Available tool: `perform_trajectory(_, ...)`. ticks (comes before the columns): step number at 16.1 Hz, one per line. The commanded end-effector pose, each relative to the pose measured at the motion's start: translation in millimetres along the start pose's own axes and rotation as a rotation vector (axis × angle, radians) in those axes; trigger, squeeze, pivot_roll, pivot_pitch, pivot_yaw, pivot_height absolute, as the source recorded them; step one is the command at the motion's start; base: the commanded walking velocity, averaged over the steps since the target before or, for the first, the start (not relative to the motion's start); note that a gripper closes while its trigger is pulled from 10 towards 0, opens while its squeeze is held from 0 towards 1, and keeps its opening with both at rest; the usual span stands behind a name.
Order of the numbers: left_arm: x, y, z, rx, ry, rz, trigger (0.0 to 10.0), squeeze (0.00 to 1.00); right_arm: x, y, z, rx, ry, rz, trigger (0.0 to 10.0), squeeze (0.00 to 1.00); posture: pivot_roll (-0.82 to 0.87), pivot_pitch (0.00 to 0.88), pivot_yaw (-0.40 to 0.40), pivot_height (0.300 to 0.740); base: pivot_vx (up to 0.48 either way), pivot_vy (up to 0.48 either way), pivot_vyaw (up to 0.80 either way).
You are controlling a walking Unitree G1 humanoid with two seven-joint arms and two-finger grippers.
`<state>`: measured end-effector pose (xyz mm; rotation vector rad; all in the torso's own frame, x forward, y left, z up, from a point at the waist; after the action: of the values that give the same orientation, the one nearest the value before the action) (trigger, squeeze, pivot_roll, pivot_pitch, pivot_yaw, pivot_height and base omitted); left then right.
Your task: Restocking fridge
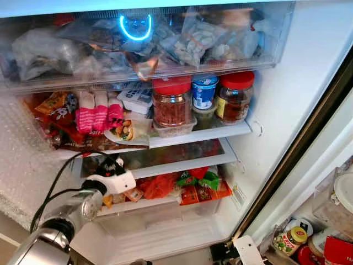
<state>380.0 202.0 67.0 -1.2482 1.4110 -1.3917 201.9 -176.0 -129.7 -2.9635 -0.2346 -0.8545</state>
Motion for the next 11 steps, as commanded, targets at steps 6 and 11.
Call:
perform_trajectory(6,-12.2,-12.6,2.4,0.039,-0.054,-0.069,10.0,1.00,-24.5,0.0,-3.2,-0.002,-0.077,0.007,10.0,0.00,-0.02,0.046,-0.011,0.647,0.000,0.000,0.00)
perform_trajectory(11,-14.9,-11.0,2.8,0.003,-0.064,-0.116,10.0,1.00,-25.0,1.4,-3.4,-0.006,-0.080,-0.003,10.0,0.00,-0.02,0.045,-0.012,0.647,0.000,0.000,0.00)
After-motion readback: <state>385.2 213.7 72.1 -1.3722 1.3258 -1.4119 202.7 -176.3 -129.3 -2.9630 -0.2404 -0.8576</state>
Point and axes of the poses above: a point about 5 cm out from each wrist's last joint towards the gripper, its own z axis pointing out of the wrist towards the gripper, its own x axis along the axis of the wrist's last joint, y = z × x, the point moved 5 cm from there along z, pointing out of the wrist towards the gripper, and after that the axes turned 10 degrees about z, right-handed, at the moved point
